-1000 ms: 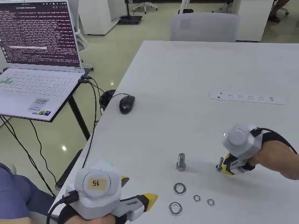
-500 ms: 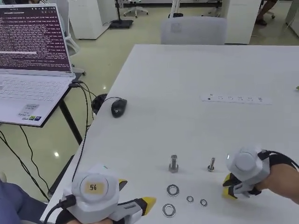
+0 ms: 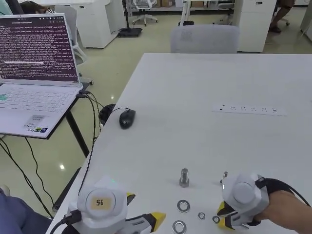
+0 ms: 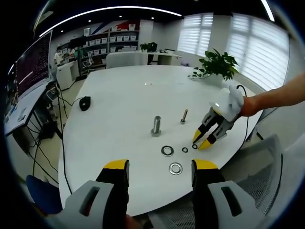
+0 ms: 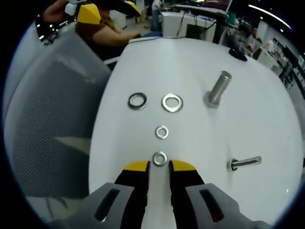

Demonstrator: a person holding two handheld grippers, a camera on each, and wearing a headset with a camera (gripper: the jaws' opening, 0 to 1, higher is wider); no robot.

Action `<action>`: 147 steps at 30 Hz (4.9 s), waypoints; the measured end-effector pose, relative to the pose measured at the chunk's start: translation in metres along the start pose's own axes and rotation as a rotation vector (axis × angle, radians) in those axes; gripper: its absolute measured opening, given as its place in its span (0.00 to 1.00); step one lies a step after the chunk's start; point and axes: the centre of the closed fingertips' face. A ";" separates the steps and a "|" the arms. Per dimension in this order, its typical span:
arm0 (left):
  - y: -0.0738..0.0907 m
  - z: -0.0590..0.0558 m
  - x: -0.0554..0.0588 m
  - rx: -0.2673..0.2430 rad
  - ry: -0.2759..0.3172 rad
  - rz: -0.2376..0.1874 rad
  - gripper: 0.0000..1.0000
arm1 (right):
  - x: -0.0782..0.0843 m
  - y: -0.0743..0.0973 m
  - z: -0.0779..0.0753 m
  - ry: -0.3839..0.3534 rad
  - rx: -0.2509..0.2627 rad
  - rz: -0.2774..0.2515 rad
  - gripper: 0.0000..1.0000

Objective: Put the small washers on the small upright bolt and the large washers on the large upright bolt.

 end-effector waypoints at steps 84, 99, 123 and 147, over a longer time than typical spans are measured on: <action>0.003 0.008 0.002 -0.021 0.019 -0.005 0.50 | -0.005 0.070 -0.112 -0.205 0.233 -0.103 0.13; 0.001 0.006 0.000 -0.012 0.016 -0.004 0.50 | -0.008 0.067 -0.111 -0.179 0.208 -0.053 0.13; 0.003 0.010 0.006 -0.023 0.024 0.010 0.50 | 0.014 0.037 -0.112 -0.191 0.167 0.052 0.09; 0.006 0.016 0.011 -0.036 0.033 0.017 0.50 | 0.022 0.024 -0.105 -0.278 0.172 0.013 0.16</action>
Point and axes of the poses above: the centre of the closed fingertips' face, and the gripper's own axes: y roughly backward along the fingers, z roughly to its left, x roughly out of its underside, and after that the axes turned 1 degree about -x, right-handed
